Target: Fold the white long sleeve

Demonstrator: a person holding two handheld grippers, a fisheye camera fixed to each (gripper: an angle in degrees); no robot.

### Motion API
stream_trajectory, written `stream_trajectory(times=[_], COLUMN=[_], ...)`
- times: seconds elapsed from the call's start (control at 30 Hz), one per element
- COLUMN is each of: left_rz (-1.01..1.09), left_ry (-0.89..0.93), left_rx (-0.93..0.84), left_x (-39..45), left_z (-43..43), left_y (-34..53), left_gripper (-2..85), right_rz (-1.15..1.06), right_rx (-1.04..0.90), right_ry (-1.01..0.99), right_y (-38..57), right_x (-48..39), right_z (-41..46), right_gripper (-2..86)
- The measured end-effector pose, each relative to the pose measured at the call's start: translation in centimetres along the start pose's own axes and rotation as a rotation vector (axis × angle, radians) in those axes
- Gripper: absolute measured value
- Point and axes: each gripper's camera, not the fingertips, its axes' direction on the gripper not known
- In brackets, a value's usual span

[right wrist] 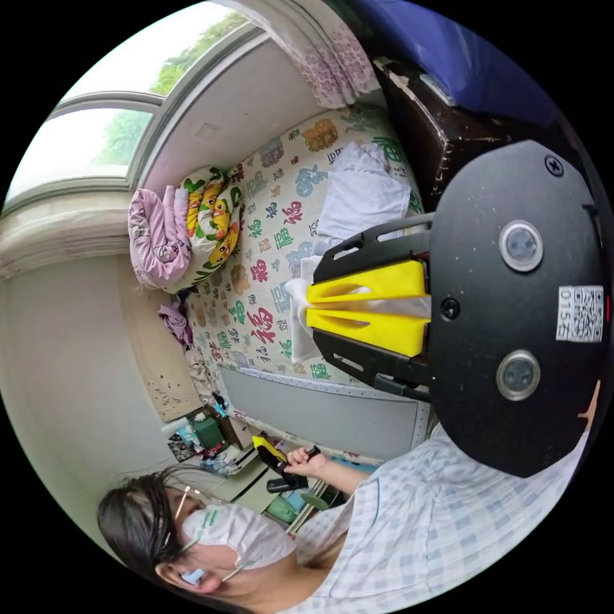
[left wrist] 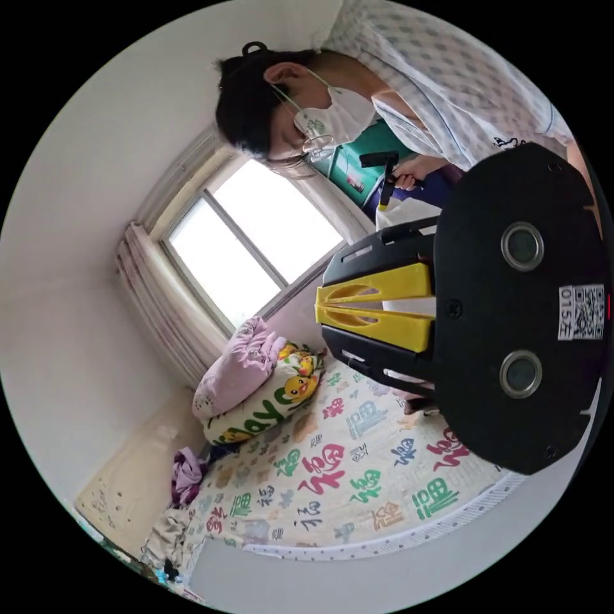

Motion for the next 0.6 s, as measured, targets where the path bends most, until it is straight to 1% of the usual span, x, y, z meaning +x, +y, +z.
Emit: stream_trajectory(times=[0.03,0.07,0.1,0.13,0.17,0.23,0.3,0.33,0.4,0.47,0.53,0.6], left_rz=[-0.030,-0.095,-0.171,-0.213,-0.271,-0.326,-0.295,-0.275,-0.163,-0.137,-0.142,-0.158], left_ry=[-0.008,0.008,0.059,0.094,0.159,0.179,0.133,0.116,0.000,-0.043,-0.018,-0.009], left_rx=[-0.040,-0.120,-0.171,-0.185,-0.212,-0.258,-0.294,-0.290,-0.242,-0.243,-0.307,-0.417], left_x=[-0.8,-2.7,-4.7,-5.7,-7.3,-8.8,-9.3,-9.4,-9.4,-10.0,-10.8,-11.5], left_z=[-0.2,0.0,0.7,1.2,2.3,4.1,6.3,6.8,8.7,10.5,12.5,14.3], left_y=[0.5,1.8,3.2,3.9,5.0,6.1,6.3,6.2,5.7,5.6,5.6,6.1], left_gripper=[-0.2,0.3,1.2,3.2,7.2,10.9,13.8,14.4,17.0,18.4,18.5,16.0], right_rz=[-0.023,-0.015,0.005,0.056,0.097,0.115,0.106,0.098,0.096,0.123,0.146,0.167], right_rx=[-0.010,-0.018,-0.022,-0.028,-0.038,-0.042,-0.043,-0.046,-0.039,-0.037,-0.033,-0.034], right_ry=[0.048,0.074,0.074,0.053,0.032,0.046,0.058,0.061,0.068,0.037,0.004,-0.019], right_y=[-0.8,-1.5,-1.8,-2.2,-2.6,-3.1,-3.7,-4.3,-5.0,-6.1,-7.0,-7.9], right_x=[-1.7,-2.8,-3.1,-3.7,-4.3,-5.6,-6.9,-7.5,-7.7,-6.5,-5.3,-4.2], right_z=[-0.2,-0.2,-0.2,-0.4,-0.8,-1.4,-2.1,-2.7,-3.8,-5.1,-5.9,-6.7], right_gripper=[0.4,0.4,0.4,0.4,0.4,0.4,0.4,0.5,0.5,0.5,0.5,0.5])
